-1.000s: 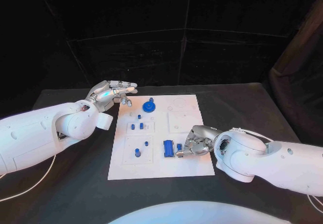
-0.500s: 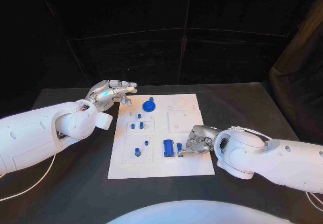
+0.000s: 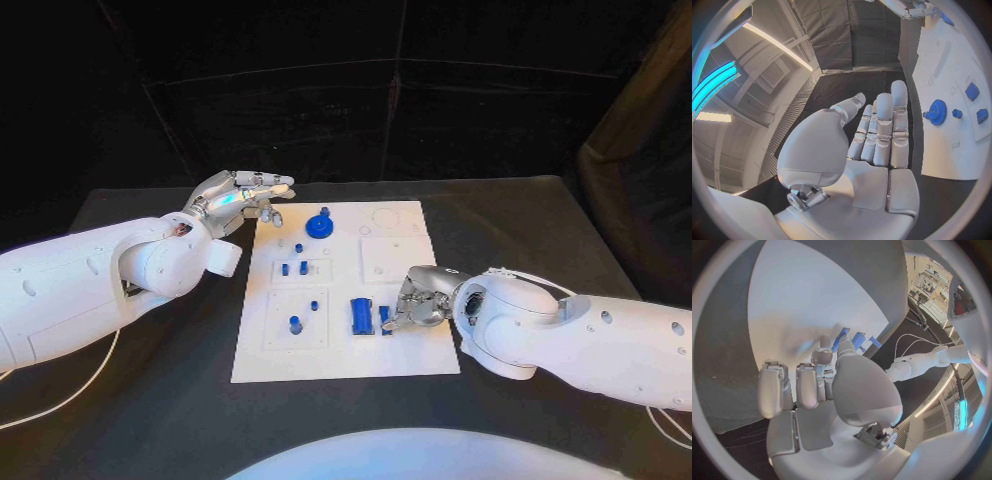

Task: Assemble the parts on the task board

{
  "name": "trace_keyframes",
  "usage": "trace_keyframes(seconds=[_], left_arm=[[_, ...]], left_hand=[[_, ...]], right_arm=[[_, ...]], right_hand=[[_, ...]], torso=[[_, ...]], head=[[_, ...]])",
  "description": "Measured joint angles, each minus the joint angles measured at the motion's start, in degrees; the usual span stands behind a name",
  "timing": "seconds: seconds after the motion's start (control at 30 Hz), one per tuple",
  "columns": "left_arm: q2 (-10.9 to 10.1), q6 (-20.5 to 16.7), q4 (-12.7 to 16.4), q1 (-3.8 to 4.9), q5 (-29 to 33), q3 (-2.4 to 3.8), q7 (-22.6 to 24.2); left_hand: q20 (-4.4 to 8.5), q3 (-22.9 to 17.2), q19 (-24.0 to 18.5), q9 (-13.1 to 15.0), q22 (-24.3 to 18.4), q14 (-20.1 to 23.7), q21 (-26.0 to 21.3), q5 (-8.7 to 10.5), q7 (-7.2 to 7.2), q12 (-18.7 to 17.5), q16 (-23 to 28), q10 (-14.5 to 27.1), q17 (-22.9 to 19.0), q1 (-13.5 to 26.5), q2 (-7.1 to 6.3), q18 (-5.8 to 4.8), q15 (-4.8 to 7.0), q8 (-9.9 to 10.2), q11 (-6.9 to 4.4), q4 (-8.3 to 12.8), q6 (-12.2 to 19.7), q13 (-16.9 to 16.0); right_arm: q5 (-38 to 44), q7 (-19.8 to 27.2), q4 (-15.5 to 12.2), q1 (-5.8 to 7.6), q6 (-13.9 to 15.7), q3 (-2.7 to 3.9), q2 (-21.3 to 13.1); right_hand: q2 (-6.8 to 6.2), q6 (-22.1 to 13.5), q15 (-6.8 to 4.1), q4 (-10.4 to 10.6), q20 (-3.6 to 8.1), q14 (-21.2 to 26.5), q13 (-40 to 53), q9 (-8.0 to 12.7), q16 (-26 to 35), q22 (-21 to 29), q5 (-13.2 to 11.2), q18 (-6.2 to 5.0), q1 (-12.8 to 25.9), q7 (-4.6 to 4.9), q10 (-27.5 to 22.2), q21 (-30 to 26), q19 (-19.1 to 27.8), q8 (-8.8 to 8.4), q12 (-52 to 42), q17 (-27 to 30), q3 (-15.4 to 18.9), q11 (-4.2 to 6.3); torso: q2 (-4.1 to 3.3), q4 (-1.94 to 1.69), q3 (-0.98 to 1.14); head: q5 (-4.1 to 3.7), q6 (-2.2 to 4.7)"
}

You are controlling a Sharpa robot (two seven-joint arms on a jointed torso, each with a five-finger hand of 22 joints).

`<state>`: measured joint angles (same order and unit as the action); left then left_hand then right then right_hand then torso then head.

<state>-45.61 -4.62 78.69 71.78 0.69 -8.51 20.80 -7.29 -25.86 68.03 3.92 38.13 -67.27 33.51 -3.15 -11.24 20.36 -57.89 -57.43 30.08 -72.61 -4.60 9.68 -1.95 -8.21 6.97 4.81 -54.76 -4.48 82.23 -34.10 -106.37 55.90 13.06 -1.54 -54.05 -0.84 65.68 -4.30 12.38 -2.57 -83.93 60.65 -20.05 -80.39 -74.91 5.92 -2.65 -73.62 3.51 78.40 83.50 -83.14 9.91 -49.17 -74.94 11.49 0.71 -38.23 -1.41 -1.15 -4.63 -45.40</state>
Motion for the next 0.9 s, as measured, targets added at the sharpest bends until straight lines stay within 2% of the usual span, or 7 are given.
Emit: trace_keyframes(seconds=[0.27,0.37,0.47,0.63,0.7,0.8,0.9], left_arm=[[0.0,0.0,0.0,0.0,0.0,-0.01,0.0],[0.0,0.0,0.0,0.0,0.0,-0.01,0.0],[0.1,0.0,-0.1,0.0,0.0,-0.02,0.0],[0.4,0.0,-0.5,-0.04,0.0,-0.68,0.4],[0.7,0.0,-1.0,-0.07,0.1,-0.96,0.7],[1.5,0.0,-2.5,-0.11,0.5,-1.28,1.4],[2.5,-0.2,-4.5,-0.31,1.2,-1.45,2.3]], left_hand=[[0.0,0.2,0.0,0.0,-0.1,0.0,0.0,0.0,-0.22,0.2,0.0,0.2,-0.1,0.0,0.0,0.0,0.0,0.0,0.21,0.2,0.2,0.1],[0.0,0.2,0.0,0.0,-0.1,0.0,0.0,0.0,-0.22,0.3,0.0,0.2,-0.1,0.0,0.0,0.0,0.0,0.0,0.21,0.2,0.2,0.1],[-0.32,0.5,-0.3,0.0,-0.3,0.7,-0.4,0.0,-0.22,0.5,0.1,0.3,-0.4,0.0,0.0,0.0,-0.16,-0.4,0.08,-0.1,0.2,0.1],[-0.37,2.1,-3.4,0.0,-2.0,3.8,-3.3,0.0,0.44,0.9,4.5,0.4,-3.0,0.8,-0.27,0.0,-0.03,-1.1,0.0,-0.7,-0.4,0.3],[-0.83,2.7,-7.3,0.0,-4.6,7.1,-7.2,0.0,0.89,0.4,11.7,0.0,-6.7,1.2,0.06,-0.03,-0.45,-1.1,-0.45,-1.2,-0.9,0.7],[-2.29,3.2,-12.6,0.0,-8.7,10.1,-13.2,0.0,1.03,-2.1,21.9,-1.0,-11.3,1.3,0.21,-0.01,-1.89,-1.1,0.31,-1.8,-1.0,0.9],[-4.2,3.8,-17.5,-0.1,-12.9,11.7,-18.9,0.0,1.03,-5.1,30.2,-1.9,-14.9,1.5,-0.01,-0.01,-3.54,-0.2,0.8,-2.0,-1.0,0.9]], right_arm=[[-2.6,2.6,-1.2,-0.1,2.2,-0.06,-2.7],[-7.3,7.1,-0.9,0.14,3.8,-0.06,-3.8],[-14.7,14.5,1.0,1.44,5.2,-0.12,-3.9],[-30.6,28.9,7.1,4.25,6.8,-0.05,-2.6],[-36.6,33.6,10.2,5.09,7.1,-0.04,-1.6],[-46.0,40.4,16.2,5.95,7.2,0.03,0.8],[-53.8,45.9,22.5,6.35,7.1,0.13,4.0]], right_hand=[[-1.49,-1.8,0.02,2.4,-0.11,0.0,-2.9,-0.1,2.4,0.0,0.4,0.0,2.5,0.79,-1.7,-2.6,2.6,-0.69,4.4,2.3,2.4,-0.62],[-1.22,-4.0,0.64,2.2,-0.44,0.0,-6.6,0.3,5.7,0.9,1.2,-0.94,1.0,1.51,-4.3,-5.5,5.4,-1.85,9.8,6.3,1.8,-1.21],[0.15,-5.8,1.68,0.4,-0.96,1.0,-11.1,0.7,12.8,7.7,2.7,-3.25,-3.1,2.49,-7.9,-11.6,10.7,-2.83,16.0,14.6,0.6,-1.98],[2.01,-8.2,3.07,-3.2,-2.36,8.1,-19.4,1.4,35.1,27.6,3.9,-7.19,-10.2,4.15,-12.6,-31.0,24.5,-4.02,24.4,35.9,0.1,-3.72],[3.03,-9.4,4.82,-4.0,-3.73,13.7,-25.7,2.3,44.0,32.6,3.7,-7.19,-12.5,5.37,-16.1,-37.9,28.6,-5.0,30.7,40.9,0.1,-5.24],[3.94,-10.8,8.14,-4.9,-6.09,22.3,-33.7,4.1,56.2,38.6,1.9,-7.18,-14.9,6.71,-18.3,-47.7,35.5,-6.05,37.2,47.8,0.0,-7.36],[4.03,-11.8,10.46,-6.1,-8.29,26.2,-40.6,6.4,65.3,43.8,1.6,-6.65,-15.2,7.06,-18.7,-55.6,38.7,-6.15,41.4,54.4,0.2,-8.74]], torso=[[0.06,-0.01,0.02],[0.15,-0.02,0.0],[0.3,-0.02,-0.07],[1.0,0.14,-0.24],[1.42,0.25,-0.32],[2.3,0.48,-0.53],[3.3,0.83,-0.7]], head=[[-0.2,0.41],[-0.31,0.74],[-0.5,1.38],[-0.77,2.94],[-0.87,3.7],[-0.98,4.89],[-0.66,6.17]])
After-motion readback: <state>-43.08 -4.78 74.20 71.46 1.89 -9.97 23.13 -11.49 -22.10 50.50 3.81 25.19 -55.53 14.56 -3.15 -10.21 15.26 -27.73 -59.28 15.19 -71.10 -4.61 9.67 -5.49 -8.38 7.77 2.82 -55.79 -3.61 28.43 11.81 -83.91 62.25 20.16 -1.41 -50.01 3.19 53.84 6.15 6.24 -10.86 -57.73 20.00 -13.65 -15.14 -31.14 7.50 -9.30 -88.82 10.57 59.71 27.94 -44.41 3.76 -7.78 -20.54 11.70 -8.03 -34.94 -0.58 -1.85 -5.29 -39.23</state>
